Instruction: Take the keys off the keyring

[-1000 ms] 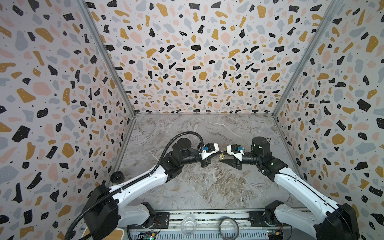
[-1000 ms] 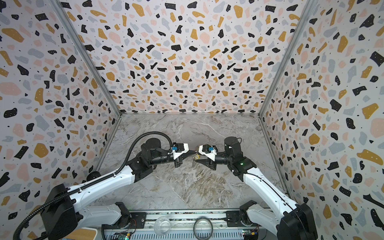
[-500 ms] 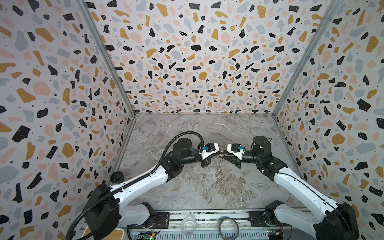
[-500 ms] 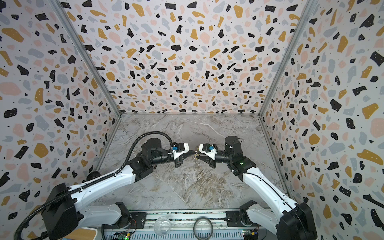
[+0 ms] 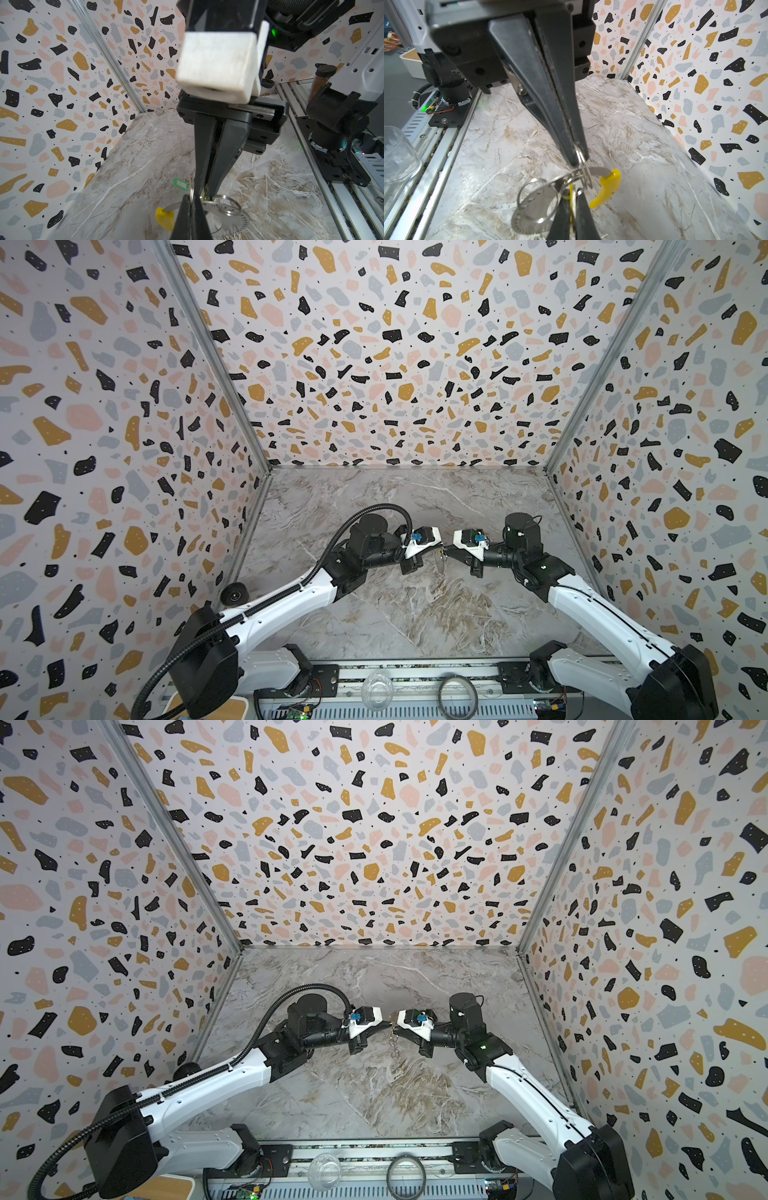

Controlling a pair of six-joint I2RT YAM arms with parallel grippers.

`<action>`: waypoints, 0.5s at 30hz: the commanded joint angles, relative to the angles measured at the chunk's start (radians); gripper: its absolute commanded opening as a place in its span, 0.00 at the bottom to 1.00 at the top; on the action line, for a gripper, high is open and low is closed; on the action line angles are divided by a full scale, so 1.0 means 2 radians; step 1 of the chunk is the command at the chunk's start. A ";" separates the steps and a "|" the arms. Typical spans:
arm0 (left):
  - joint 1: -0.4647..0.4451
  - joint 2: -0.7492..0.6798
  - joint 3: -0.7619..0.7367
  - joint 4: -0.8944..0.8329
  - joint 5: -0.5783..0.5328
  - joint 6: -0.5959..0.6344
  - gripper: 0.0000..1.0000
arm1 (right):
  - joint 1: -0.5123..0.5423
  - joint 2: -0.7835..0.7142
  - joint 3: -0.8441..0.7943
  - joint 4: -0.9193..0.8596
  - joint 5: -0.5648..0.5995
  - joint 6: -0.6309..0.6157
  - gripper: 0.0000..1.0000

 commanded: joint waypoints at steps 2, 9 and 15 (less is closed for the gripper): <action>0.003 -0.015 0.027 0.021 -0.026 0.019 0.00 | -0.003 -0.003 0.015 -0.033 0.014 -0.013 0.01; 0.002 -0.025 0.013 0.042 -0.043 0.015 0.00 | -0.004 -0.003 0.020 -0.040 0.023 -0.015 0.00; -0.002 -0.033 0.006 0.050 -0.069 0.020 0.00 | -0.003 0.001 0.023 -0.046 0.036 -0.017 0.00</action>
